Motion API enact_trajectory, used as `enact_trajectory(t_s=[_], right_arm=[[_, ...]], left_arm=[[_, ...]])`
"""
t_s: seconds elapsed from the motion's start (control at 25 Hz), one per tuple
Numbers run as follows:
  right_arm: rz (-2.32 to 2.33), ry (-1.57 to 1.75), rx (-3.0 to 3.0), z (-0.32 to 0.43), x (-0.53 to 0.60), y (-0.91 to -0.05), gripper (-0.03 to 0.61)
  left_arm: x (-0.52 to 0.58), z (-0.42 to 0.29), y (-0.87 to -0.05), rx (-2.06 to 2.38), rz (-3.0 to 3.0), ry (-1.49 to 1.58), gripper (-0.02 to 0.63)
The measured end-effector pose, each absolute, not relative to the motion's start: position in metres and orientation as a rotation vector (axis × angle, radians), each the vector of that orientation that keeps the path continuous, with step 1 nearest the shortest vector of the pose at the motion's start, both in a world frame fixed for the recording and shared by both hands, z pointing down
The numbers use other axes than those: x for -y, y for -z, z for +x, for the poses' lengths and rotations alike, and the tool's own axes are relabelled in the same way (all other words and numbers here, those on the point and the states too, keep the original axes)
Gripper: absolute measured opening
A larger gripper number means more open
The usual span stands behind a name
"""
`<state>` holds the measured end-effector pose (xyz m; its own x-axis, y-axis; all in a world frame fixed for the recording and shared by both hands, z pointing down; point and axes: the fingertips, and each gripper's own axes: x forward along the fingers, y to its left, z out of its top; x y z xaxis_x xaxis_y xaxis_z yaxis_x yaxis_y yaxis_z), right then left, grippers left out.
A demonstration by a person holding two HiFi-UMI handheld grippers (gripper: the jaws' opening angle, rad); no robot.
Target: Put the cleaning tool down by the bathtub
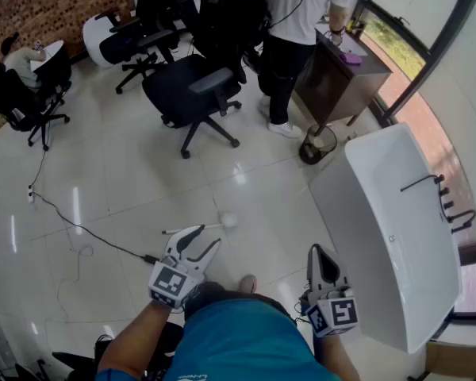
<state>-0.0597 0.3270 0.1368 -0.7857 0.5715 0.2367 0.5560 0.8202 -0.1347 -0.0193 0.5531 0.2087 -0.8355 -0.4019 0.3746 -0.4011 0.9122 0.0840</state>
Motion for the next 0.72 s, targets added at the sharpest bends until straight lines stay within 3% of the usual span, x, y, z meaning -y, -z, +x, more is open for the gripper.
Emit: enact_trajectory(t_s=[0.32,0.72], right_arm=[[-0.681,-0.066,2.751,-0.123,-0.282,-0.175,0.012],[-0.438,-0.061,2.689,-0.17,-0.26,-0.262,0.012]], left_arm=[[-0.545,-0.086,-0.253,2.657,0.705,-0.007,0.195],[-0.549,-0.176,-0.386,2.366,0.961,-0.166,0.215]])
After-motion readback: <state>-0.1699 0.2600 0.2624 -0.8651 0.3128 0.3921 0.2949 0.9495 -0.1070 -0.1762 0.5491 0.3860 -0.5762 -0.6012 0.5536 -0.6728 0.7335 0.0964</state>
